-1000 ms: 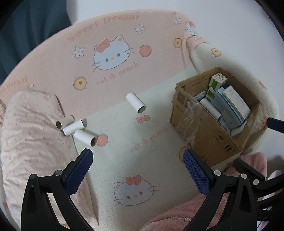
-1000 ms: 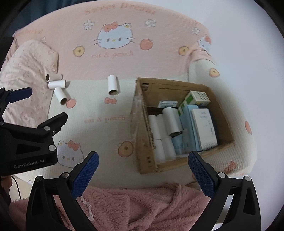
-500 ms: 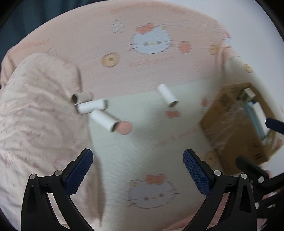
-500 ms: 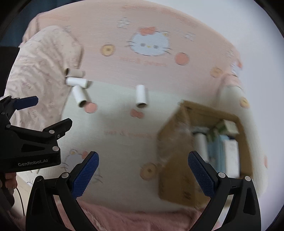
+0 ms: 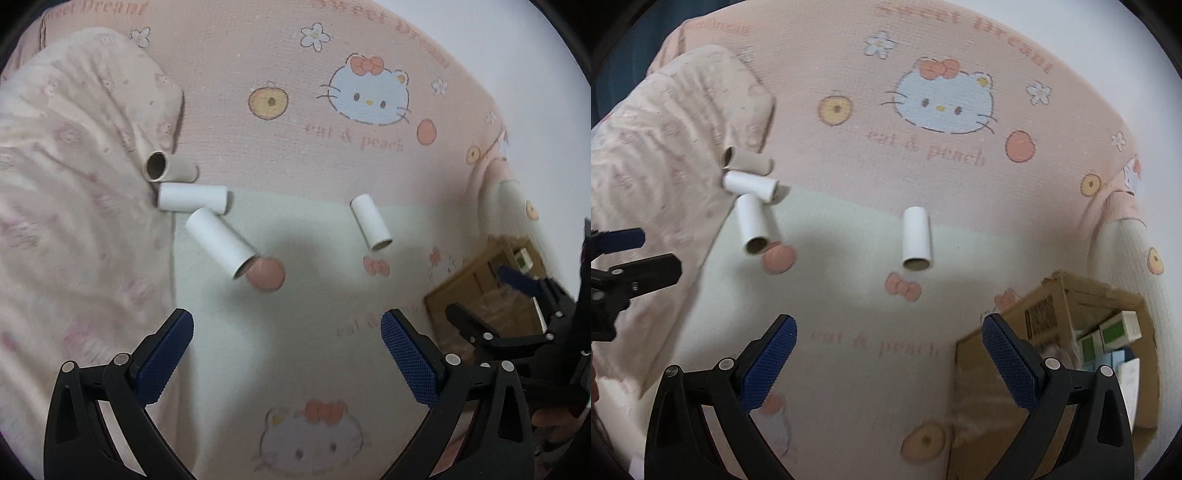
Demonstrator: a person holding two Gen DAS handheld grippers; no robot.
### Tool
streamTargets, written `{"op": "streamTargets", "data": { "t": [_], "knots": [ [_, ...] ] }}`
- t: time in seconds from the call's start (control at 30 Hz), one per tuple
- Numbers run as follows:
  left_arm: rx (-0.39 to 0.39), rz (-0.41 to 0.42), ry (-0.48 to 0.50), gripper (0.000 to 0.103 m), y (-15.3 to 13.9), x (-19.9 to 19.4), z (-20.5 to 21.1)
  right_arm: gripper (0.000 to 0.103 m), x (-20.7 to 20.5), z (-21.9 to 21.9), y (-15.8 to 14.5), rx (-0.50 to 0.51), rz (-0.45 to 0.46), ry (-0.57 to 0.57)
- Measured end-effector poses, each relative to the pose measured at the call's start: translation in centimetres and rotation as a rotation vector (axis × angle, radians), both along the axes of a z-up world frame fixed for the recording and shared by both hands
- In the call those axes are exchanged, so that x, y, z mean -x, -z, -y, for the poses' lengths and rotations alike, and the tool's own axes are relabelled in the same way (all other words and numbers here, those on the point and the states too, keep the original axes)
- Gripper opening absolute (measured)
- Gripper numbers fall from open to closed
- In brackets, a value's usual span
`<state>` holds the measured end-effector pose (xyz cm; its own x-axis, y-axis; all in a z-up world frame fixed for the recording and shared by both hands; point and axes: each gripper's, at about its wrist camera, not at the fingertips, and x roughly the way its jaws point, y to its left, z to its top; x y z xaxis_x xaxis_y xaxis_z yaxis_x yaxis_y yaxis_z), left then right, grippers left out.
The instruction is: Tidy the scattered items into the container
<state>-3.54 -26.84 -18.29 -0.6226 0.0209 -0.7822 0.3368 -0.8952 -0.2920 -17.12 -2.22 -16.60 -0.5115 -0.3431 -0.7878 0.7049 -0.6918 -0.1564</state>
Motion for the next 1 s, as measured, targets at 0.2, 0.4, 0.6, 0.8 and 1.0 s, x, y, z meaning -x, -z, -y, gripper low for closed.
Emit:
{"op": "streamTargets", "data": {
  "t": [0.2, 0.4, 0.6, 0.8, 1.0],
  "knots": [
    [-0.064, 0.072, -0.172, 0.102, 4.4, 4.2, 3.4, 0.1, 5.3, 1.5, 4.0, 0.077, -0.001, 0.078],
    [-0.125, 0.153, -0.279, 0.102, 8.5, 7.9, 6.5, 0.1, 9.5, 4.8, 8.2, -0.072, -0.058, 0.104],
    [-0.133, 0.226, -0.343, 0.102, 11.2, 10.2, 7.9, 0.1, 13.3, 7.6, 12.5, -0.177, -0.019, 0.086],
    [-0.099, 0.314, -0.326, 0.085, 13.0, 12.4, 7.7, 0.1, 16.9, 7.4, 14.8, -0.103, 0.13, 0.137],
    [-0.023, 0.339, -0.279, 0.063, 13.0, 13.6, 6.2, 0.081, 18.1, 6.9, 15.6, -0.091, 0.166, 0.154]
  ]
}}
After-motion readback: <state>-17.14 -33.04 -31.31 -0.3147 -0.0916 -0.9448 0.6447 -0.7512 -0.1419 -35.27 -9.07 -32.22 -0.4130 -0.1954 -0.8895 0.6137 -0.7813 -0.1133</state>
